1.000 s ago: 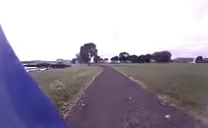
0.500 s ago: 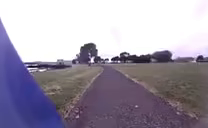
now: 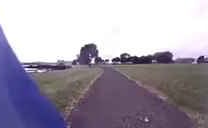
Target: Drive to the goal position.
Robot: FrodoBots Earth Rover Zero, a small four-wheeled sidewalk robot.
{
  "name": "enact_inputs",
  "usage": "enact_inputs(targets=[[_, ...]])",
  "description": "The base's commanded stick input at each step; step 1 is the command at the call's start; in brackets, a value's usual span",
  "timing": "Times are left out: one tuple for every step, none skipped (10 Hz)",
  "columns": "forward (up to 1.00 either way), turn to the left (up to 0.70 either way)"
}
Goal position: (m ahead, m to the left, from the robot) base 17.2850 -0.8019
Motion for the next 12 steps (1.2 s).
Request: enact_inputs(targets=[[0.70,0.00],[0.70,0.00],[0.70,0.00],[0.70,0.00],[0.70,0.00],[0.70,0.00],[0.70,0.00],[0.70,0.00],[0.70,0.00],[0.70,0.00],[0.70,0.00],[0.70,0.00]])
